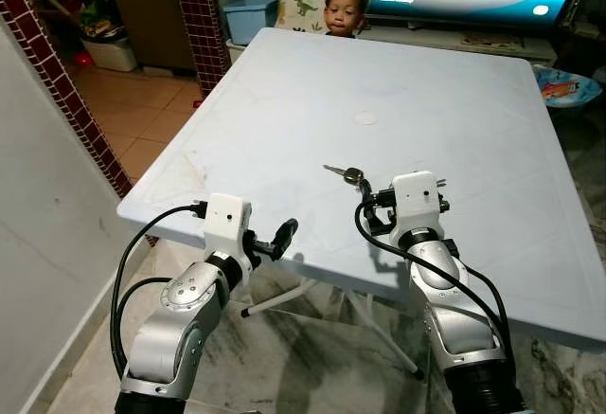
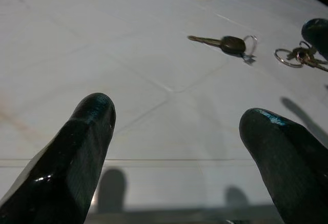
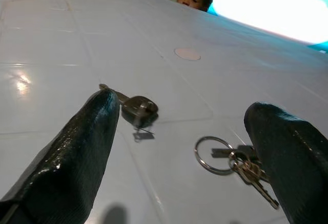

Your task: Hang keys on a hook

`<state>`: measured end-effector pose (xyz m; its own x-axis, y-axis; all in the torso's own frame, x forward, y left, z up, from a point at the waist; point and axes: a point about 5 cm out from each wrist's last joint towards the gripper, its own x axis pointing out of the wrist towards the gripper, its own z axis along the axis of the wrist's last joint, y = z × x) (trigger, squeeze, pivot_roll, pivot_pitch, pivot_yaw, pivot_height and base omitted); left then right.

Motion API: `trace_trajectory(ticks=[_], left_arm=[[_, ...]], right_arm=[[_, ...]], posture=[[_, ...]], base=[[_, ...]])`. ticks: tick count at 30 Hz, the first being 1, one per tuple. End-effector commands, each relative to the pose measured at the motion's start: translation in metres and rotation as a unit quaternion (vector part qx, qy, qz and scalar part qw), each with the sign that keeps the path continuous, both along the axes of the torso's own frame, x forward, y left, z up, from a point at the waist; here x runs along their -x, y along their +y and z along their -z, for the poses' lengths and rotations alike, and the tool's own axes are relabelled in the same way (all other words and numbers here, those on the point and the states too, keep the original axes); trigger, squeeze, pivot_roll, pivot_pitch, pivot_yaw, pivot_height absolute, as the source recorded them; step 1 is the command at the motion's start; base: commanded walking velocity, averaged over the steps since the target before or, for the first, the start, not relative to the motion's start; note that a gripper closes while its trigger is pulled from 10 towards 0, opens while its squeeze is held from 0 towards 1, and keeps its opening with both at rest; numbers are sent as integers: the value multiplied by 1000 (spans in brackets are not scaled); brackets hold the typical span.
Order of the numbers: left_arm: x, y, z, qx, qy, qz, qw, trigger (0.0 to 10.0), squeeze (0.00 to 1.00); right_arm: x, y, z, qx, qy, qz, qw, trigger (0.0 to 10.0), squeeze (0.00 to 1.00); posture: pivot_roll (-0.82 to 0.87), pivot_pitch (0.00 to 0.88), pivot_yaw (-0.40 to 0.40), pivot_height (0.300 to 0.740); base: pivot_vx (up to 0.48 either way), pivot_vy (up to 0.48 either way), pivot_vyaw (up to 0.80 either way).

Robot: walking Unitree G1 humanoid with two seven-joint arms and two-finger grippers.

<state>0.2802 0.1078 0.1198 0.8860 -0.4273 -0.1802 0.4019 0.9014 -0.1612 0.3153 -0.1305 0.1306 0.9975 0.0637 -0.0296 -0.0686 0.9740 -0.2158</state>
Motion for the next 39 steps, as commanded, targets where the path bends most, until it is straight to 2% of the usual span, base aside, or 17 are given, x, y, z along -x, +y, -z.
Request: trace_trajectory(ticks=[1, 3, 4, 5, 6, 11, 24, 26, 27, 32, 39], left_arm=[[0, 3, 2, -10, 2, -3, 1000, 10000, 0], [0, 3, 2, -11, 2, -2, 1000, 10000, 0], [0, 2, 2, -11, 2, -2, 1000, 10000, 0], [0, 2, 2, -11, 2, -2, 1000, 10000, 0], [0, 2, 2, -11, 2, -2, 1000, 10000, 0], [-1, 2, 1, -9, 0, -1, 1000, 10000, 0], [1, -2, -2, -5, -14, 17, 1000, 10000, 0], [1, -3, -2, -4, -15, 18, 1000, 10000, 0], [1, -3, -2, -3, -15, 19, 1000, 10000, 0], [2, -3, -3, 2, -16, 21, 1000, 10000, 0], [2, -3, -3, 7, -15, 22, 1000, 10000, 0]], right_arm=[[1, 1, -4, -3, -11, 4, 1000, 10000, 651], [1, 1, -4, -3, -11, 5, 1000, 10000, 455], [1, 1, -4, -2, -11, 6, 1000, 10000, 263], [1, 0, -4, -2, -11, 7, 1000, 10000, 129], [1, 0, -4, -2, -11, 7, 1000, 10000, 110], [0, -2, -5, 0, -12, 12, 1000, 10000, 82], [-4, -13, -5, 13, -11, 55, 998, 10000, 63], [-4, -13, -6, 16, -12, 56, 998, 10000, 47], [-4, -13, -6, 17, -11, 56, 998, 10000, 0], [-5, -13, -6, 18, -11, 55, 998, 10000, 0], [-5, -11, -5, 20, -10, 53, 998, 10000, 0]], posture=[[-16, 49, 44, 740], [-16, 49, 44, 740], [-16, 49, 44, 740], [-16, 49, 44, 740], [-16, 50, 45, 740], [-17, 51, 46, 740], [-17, 54, 47, 740], [-18, 56, 45, 740], [-18, 56, 45, 740], [-19, 56, 43, 740], [-21, 57, 42, 740]], base=[[0, 480, 0], [0, 480, 0], [0, 480, 0], [0, 480, 0], [0, 480, 0], [0, 469, 0], [0, 0, 0], [0, 0, 0], [0, 0, -506], [0, 0, -683], [0, 0, -71]])
